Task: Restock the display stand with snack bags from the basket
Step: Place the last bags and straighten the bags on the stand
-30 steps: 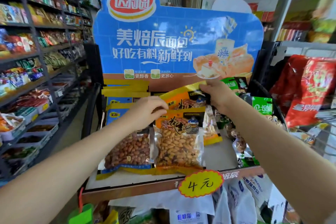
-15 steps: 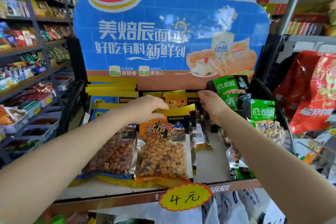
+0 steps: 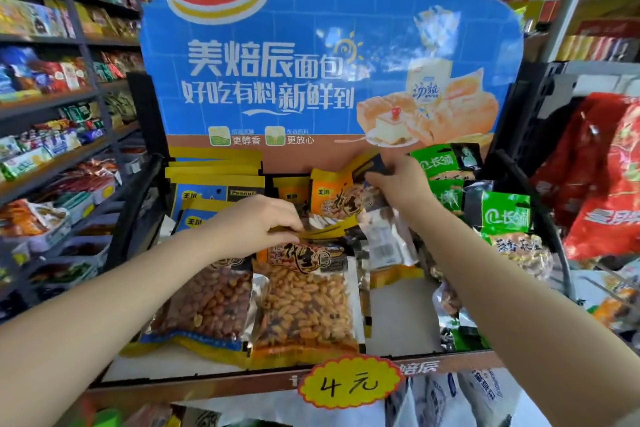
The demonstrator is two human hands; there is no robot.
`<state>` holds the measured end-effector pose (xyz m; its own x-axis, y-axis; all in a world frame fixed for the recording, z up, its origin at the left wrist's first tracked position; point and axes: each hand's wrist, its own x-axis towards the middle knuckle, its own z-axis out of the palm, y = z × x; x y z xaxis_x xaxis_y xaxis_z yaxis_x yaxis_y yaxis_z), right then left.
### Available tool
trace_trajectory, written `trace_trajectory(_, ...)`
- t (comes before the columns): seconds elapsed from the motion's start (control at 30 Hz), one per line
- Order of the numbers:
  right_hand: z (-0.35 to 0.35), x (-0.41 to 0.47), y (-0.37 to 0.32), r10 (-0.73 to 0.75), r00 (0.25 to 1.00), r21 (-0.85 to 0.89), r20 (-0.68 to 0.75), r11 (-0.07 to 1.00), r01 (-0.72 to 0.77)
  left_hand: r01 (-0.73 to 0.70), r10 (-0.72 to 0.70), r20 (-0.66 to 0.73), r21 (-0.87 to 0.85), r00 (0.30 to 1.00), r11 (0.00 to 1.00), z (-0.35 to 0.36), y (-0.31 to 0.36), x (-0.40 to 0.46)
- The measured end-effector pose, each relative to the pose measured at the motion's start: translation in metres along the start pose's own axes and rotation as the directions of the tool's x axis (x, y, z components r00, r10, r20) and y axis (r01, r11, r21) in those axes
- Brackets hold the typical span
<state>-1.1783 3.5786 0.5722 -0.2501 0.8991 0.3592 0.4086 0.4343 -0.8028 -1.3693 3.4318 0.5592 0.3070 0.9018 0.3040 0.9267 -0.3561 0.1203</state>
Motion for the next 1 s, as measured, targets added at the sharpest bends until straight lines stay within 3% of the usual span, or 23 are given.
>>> trace_trajectory(0.13, -0.036, -0.018, -0.048, -0.376, 0.906, -0.362, -0.196, 0.886, 0.29, -0.085, 0.085, 0.012, 0.055, 0.996, 0.995, 0.006, 0.001, -0.005)
trace_trajectory(0.2, -0.034, -0.022, -0.055, -0.439, 0.89, -0.491, -0.124, 0.807, 0.329, -0.098, 0.099, -0.017, 0.056, 0.995, 0.994, 0.007, 0.002, -0.007)
trace_trajectory(0.27, -0.015, -0.022, -0.047, -0.344, 0.938, -0.556, 0.043, 0.772, 0.309, -0.111, 0.113, -0.044, 0.04, 0.993, 0.993, 0.004, 0.003, -0.01)
trace_trajectory(0.33, 0.01, -0.025, -0.036, -0.164, 0.954, -0.515, 0.251, 0.812, 0.275, -0.132, 0.133, -0.049, 0.018, 0.99, 0.991, 0.001, 0.006, -0.014)
trace_trajectory(0.37, 0.02, -0.026, -0.031, -0.059, 0.933, -0.418, 0.355, 0.883, 0.215, -0.143, 0.144, -0.047, 0.011, 0.989, 0.99, -0.001, 0.007, -0.016)
trace_trajectory(0.43, 0.027, -0.029, -0.025, 0.108, 0.825, -0.081, 0.555, 0.994, -0.076, -0.138, 0.137, -0.045, -0.029, 0.99, 0.99, -0.004, 0.008, -0.021)
trace_trajectory(0.5, 0.024, -0.022, -0.016, 0.093, 0.84, 0.109, 0.535, 0.978, -0.178, -0.106, 0.1, -0.061, -0.104, 0.993, 0.989, -0.011, 0.008, -0.024)
trace_trajectory(0.57, 0.02, -0.011, 0.001, 0.094, 0.949, -0.117, 0.3, 0.991, -0.061, -0.088, 0.076, -0.091, -0.139, 0.993, 0.986, -0.019, 0.007, -0.022)
trace_trajectory(0.6, 0.019, -0.006, 0.01, 0.132, 0.964, -0.279, 0.232, 0.958, -0.064, -0.087, 0.072, -0.105, -0.141, 0.992, 0.986, -0.022, 0.008, -0.019)
trace_trajectory(0.63, 0.019, -0.005, 0.019, 0.196, 0.954, -0.409, 0.228, 0.908, -0.089, -0.086, 0.07, -0.114, -0.142, 0.991, 0.986, -0.024, 0.009, -0.016)
trace_trajectory(0.7, 0.023, -0.01, 0.029, 0.355, 0.854, -0.558, 0.38, 0.825, -0.095, -0.065, 0.05, -0.11, -0.14, 0.993, 0.988, -0.023, 0.009, -0.012)
trace_trajectory(0.77, 0.029, -0.012, 0.038, 0.394, 0.794, -0.617, 0.463, 0.786, -0.031, -0.016, 0.003, -0.097, -0.137, 0.995, 0.99, -0.02, 0.008, -0.01)
trace_trajectory(0.93, 0.027, -0.011, 0.032, 0.363, 0.829, -0.569, 0.425, 0.82, -0.067, 0.065, -0.075, -0.091, -0.103, 0.993, 0.993, -0.015, 0.006, -0.006)
trace_trajectory(1.0, 0.019, -0.005, 0.025, 0.306, 0.861, -0.423, 0.407, 0.898, -0.12, 0.085, -0.093, -0.111, -0.072, 0.989, 0.994, -0.014, 0.006, -0.003)
